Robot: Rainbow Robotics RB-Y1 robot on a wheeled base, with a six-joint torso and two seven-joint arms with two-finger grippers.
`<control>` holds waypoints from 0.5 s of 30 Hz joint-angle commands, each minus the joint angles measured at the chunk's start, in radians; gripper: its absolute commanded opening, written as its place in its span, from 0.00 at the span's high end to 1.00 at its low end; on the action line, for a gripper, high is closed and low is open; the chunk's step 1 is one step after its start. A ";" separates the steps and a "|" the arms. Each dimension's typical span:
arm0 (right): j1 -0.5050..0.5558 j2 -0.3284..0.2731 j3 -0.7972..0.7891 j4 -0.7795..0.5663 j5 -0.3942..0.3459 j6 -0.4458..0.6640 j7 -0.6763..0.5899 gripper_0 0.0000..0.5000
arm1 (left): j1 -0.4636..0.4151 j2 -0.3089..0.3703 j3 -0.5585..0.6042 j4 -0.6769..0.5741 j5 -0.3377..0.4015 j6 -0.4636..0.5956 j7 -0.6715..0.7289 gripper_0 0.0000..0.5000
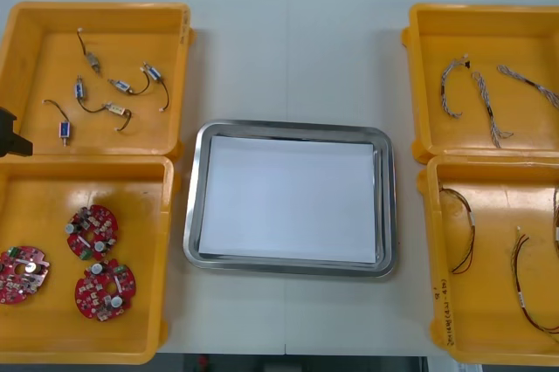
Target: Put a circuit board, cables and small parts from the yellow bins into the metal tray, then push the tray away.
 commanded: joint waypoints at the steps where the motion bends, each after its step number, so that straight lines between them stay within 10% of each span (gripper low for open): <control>1: 0.000 -0.004 -0.002 -0.010 0.000 0.001 0.000 0.00 | -0.029 0.050 -0.004 -0.010 0.008 0.006 -0.041 0.00; 15: 0.000 -0.004 -0.002 -0.010 0.000 0.001 0.000 0.00 | -0.029 0.050 -0.004 -0.010 0.008 0.006 -0.041 0.00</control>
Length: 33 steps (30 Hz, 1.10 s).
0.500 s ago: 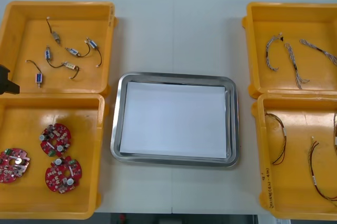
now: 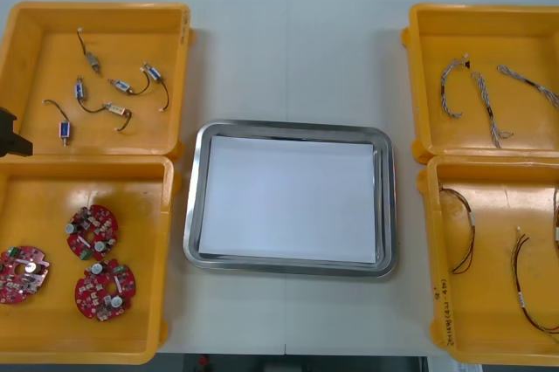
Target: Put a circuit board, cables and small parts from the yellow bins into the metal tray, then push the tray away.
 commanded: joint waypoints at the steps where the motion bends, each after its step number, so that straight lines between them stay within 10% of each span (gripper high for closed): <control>1: 0.000 -0.004 -0.002 -0.010 0.000 0.001 0.000 0.00 | -0.029 0.050 -0.004 -0.010 0.008 0.006 -0.041 0.00; 33: 0.000 -0.004 -0.002 -0.010 0.000 0.001 0.000 0.00 | -0.029 0.050 -0.004 -0.010 0.008 0.006 -0.041 0.00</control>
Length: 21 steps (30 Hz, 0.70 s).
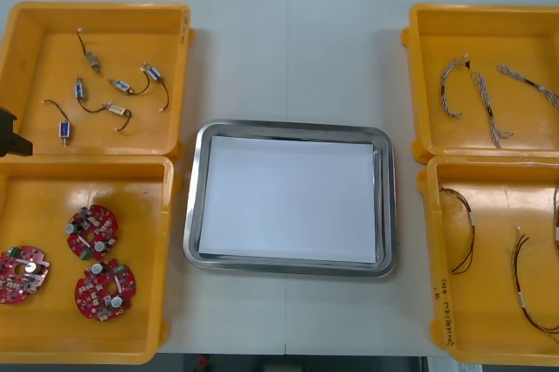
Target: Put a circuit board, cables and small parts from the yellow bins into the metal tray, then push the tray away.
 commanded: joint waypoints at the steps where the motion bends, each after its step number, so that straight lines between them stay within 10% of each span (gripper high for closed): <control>1: 0.000 -0.004 -0.002 -0.010 0.000 0.001 0.000 0.00 | -0.029 0.050 -0.004 -0.010 0.008 0.006 -0.041 0.00; 21: 0.000 -0.004 -0.002 -0.010 0.000 0.001 0.000 0.00 | -0.029 0.050 -0.004 -0.010 0.008 0.006 -0.041 0.00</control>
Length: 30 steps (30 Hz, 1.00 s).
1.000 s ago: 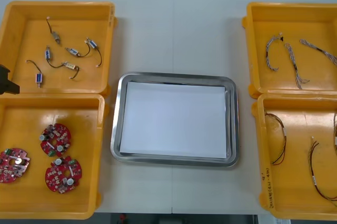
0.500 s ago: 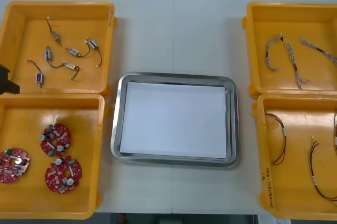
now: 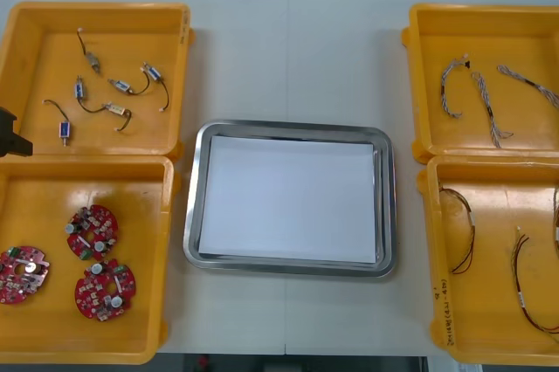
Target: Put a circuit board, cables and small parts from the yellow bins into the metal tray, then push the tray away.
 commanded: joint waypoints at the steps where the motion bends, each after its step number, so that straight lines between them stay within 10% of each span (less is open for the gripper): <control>1: 0.000 -0.004 -0.002 -0.010 0.000 0.001 0.000 0.00 | -0.029 0.050 -0.004 -0.010 0.008 0.006 -0.041 0.00; 30: 0.000 -0.004 -0.002 -0.010 0.000 0.001 0.000 0.00 | -0.029 0.050 -0.004 -0.010 0.008 0.006 -0.041 0.00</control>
